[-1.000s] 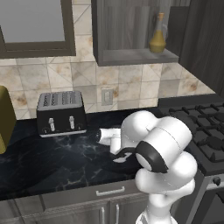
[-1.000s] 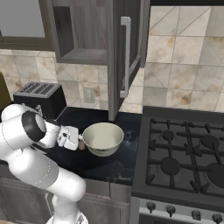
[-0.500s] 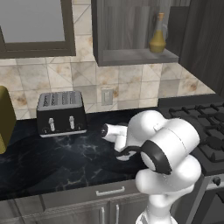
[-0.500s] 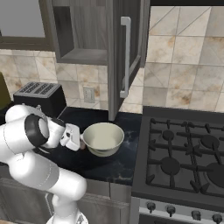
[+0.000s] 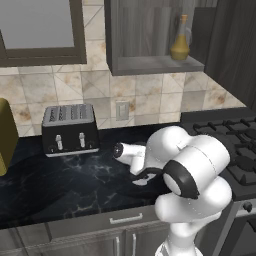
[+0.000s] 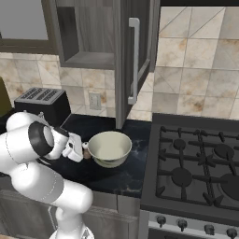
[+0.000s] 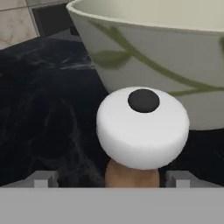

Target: Retrieve the bottle and the shaker from the cabinet and place them next to the mixing bowl on the counter. Then add garlic from the fridge to the mixing bowl.

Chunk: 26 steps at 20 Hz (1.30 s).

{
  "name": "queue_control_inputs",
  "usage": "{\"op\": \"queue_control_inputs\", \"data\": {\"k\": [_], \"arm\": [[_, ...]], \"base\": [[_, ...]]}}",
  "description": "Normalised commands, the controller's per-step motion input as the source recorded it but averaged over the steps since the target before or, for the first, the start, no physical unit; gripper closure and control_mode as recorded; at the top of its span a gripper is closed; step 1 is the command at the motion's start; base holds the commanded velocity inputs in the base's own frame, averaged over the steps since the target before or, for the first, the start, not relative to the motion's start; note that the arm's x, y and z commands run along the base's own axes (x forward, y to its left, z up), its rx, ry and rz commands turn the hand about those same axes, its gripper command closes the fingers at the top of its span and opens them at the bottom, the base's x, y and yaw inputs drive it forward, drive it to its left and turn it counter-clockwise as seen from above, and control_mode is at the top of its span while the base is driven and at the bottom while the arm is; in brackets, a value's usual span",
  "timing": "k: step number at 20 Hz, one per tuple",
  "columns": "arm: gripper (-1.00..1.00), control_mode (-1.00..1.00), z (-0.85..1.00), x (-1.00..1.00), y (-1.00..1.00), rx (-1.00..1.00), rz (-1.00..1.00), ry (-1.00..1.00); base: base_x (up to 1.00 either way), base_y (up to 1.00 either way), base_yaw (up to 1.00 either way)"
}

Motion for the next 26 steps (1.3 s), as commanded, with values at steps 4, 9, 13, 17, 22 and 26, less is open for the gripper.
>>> {"op": "queue_control_inputs", "data": {"k": [4,9,13,17,22,26], "arm": [[-1.00,-1.00,-0.13,0.00,0.13,0.00,-0.03,0.00],[-1.00,-1.00,0.04,-0.04,0.01,-0.02,0.00,0.00],[-1.00,-1.00,0.47,-0.39,0.17,-0.01,0.00,0.00],[-1.00,-1.00,0.76,-0.52,0.00,0.01,-0.01,0.00],[-1.00,-1.00,1.00,-0.49,-0.19,0.09,-0.01,0.04],[-1.00,-1.00,0.99,-0.64,-0.15,0.01,0.20,0.13]], "base": [[0.00,0.00,0.00],[0.00,0.00,0.00],[0.00,0.00,0.00],[0.00,0.00,0.00],[0.00,0.00,0.00],[0.00,0.00,0.00]]}}
